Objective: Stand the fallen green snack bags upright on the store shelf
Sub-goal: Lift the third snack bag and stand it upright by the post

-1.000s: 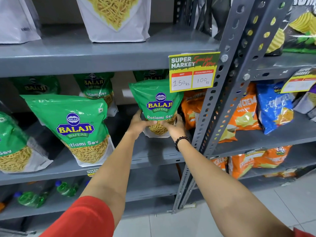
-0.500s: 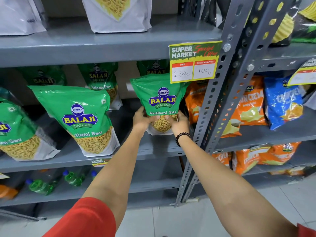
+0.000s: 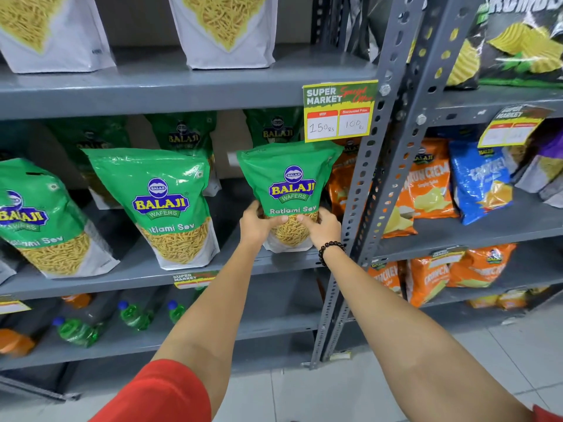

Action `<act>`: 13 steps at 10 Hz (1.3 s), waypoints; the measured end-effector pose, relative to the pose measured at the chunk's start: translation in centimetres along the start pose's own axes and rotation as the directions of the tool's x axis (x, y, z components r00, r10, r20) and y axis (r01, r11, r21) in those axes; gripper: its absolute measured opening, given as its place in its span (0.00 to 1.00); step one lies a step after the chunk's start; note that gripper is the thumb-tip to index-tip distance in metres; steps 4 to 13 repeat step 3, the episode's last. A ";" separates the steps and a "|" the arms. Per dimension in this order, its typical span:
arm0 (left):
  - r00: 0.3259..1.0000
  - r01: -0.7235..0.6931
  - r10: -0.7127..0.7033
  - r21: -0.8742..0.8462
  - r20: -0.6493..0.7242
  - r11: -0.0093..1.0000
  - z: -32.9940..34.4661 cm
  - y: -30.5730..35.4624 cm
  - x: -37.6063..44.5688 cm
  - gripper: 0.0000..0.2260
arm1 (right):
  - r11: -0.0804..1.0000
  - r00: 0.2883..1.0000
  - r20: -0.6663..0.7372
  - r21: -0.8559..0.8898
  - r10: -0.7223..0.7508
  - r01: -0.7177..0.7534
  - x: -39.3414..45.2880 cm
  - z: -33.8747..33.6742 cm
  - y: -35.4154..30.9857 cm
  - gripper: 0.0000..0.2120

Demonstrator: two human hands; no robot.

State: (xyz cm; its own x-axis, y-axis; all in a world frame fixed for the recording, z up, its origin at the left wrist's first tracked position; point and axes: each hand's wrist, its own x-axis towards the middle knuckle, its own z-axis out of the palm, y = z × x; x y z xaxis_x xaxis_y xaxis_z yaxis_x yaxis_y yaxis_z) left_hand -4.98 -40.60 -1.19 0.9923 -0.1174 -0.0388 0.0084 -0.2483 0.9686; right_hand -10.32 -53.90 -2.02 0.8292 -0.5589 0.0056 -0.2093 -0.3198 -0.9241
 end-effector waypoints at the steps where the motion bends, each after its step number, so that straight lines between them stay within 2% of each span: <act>1: 1.000 0.013 -0.013 0.000 0.004 1.000 0.1 0.0 -0.1 0.28 | 1.000 1.000 0.021 -0.003 0.011 -0.011 0.1 -0.1 0.0 0.17; 3: 0.999 0.042 -0.042 0.054 0.013 0.998 0.2 0.9 -0.7 0.31 | 0.998 0.996 0.070 -0.039 0.047 -0.044 -0.4 -0.7 -1.1 0.20; 13: 0.999 0.042 -0.042 0.054 0.013 0.998 0.2 0.9 -0.7 0.31 | 0.998 0.996 0.070 -0.039 0.047 -0.044 -0.4 -0.7 -1.1 0.20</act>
